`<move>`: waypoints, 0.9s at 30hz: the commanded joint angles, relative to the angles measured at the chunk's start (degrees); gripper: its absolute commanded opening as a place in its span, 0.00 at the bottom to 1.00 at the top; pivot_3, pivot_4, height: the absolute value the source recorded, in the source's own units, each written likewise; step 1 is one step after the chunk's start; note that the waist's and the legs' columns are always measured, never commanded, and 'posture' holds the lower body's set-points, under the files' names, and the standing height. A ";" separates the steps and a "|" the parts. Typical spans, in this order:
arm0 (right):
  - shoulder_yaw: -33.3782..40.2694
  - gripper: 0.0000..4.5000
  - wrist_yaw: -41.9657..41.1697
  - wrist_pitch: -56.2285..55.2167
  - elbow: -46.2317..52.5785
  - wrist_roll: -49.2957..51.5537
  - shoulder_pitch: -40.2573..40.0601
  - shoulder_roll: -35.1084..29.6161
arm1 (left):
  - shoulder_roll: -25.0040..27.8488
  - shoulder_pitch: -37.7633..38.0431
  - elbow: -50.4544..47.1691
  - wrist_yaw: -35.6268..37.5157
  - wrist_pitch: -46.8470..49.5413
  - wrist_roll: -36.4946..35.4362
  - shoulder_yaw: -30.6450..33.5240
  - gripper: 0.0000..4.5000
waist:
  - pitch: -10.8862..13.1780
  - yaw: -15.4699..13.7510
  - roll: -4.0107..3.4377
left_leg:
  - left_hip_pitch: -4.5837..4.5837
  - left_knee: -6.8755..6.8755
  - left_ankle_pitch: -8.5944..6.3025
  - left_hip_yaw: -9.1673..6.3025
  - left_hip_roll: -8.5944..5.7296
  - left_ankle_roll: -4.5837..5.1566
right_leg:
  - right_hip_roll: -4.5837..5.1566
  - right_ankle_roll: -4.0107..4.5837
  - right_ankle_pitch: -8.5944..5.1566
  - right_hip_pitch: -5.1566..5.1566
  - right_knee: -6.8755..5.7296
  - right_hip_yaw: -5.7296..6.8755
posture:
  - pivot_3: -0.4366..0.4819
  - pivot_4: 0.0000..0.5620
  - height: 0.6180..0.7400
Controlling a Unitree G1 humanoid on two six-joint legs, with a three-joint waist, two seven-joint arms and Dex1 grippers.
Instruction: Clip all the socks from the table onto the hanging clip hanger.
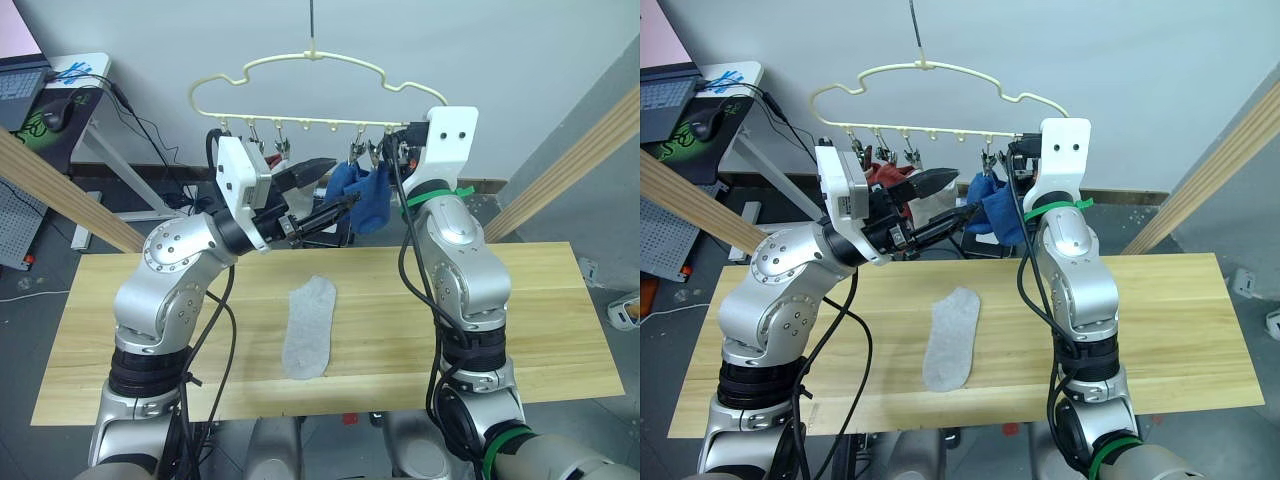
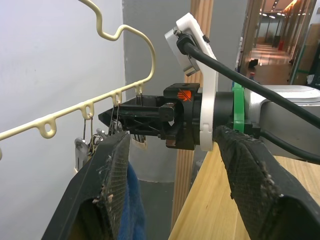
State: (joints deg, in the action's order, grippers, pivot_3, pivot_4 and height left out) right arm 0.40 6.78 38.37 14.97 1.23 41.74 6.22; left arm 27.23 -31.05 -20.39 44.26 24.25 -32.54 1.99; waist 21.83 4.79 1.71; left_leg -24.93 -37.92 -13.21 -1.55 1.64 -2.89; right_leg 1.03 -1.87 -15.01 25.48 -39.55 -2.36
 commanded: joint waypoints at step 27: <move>0.48 0.16 11.67 5.08 8.25 1.69 2.50 6.77 | -0.26 0.79 -2.38 -0.11 -1.65 1.36 -1.07 0.66 | 0.00 0.00 0.00 | 0.00 0.00 0.00 0.00 0.00 0.00 | 0.00 0.00 0.00 0.01 0.01 0.00 | 0.37 0.62 1.00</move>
State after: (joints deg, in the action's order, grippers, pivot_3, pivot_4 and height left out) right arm 0.72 16.97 44.29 20.06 2.00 42.06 7.62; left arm 27.21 -30.51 -20.40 44.27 23.90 -31.27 0.99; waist 21.83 4.79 1.71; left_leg -24.93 -37.92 -13.22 -1.55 1.63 -2.88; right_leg 1.03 -1.87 -15.01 25.48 -39.54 -2.36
